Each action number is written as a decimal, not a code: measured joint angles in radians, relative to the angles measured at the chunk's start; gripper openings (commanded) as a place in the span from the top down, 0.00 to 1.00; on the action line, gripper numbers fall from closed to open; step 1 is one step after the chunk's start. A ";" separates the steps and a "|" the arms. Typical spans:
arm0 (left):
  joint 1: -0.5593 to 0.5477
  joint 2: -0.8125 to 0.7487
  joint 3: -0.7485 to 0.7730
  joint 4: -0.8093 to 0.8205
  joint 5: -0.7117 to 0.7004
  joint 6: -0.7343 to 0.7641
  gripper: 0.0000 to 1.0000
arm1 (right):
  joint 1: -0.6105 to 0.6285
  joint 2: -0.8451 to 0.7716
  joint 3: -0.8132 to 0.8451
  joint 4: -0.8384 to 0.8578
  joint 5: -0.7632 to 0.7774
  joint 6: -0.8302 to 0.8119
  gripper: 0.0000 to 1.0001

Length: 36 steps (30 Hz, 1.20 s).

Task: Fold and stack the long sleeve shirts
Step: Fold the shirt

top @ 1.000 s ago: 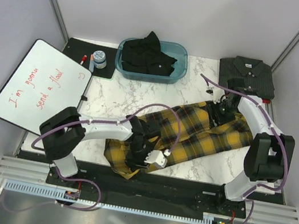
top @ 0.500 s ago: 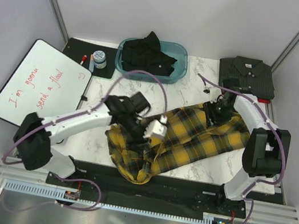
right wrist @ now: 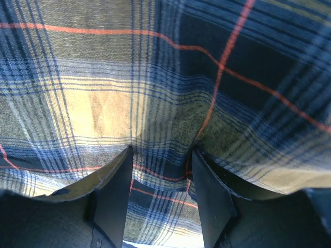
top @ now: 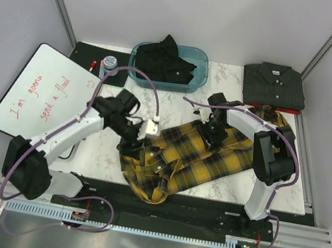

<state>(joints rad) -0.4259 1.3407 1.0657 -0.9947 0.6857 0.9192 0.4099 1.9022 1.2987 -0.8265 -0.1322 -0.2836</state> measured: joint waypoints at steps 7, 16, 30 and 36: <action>-0.507 -0.161 -0.126 0.095 -0.063 -0.062 0.30 | -0.009 -0.021 -0.001 -0.001 0.007 0.006 0.44; -0.798 0.246 0.135 0.220 -0.194 -0.184 0.59 | -0.008 -0.026 -0.008 0.001 0.010 0.004 0.48; -0.567 0.232 -0.121 0.033 -0.456 -0.112 0.66 | -0.008 -0.026 -0.034 0.017 0.036 -0.026 0.49; -0.524 0.035 -0.214 -0.066 -0.459 -0.006 0.34 | -0.007 -0.028 -0.038 0.022 0.032 -0.031 0.44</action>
<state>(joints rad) -0.9497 1.3762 0.8516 -1.0607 0.2272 0.9131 0.4026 1.8744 1.2606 -0.8047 -0.1005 -0.3145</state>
